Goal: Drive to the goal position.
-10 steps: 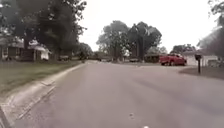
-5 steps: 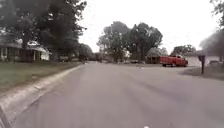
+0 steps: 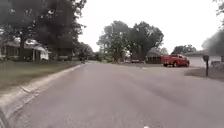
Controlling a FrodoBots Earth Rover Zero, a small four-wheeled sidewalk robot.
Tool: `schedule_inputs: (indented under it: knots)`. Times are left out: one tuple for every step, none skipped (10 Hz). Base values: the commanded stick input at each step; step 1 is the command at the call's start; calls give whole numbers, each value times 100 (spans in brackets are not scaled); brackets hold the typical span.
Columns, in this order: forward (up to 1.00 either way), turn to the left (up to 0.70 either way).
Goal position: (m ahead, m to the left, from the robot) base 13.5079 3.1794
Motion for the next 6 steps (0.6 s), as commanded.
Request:
schedule_inputs:
  knots:
    - [70,0]
    - [70,0]
    - [70,0]
    - [70,0]
    - [70,0]
    - [70,0]
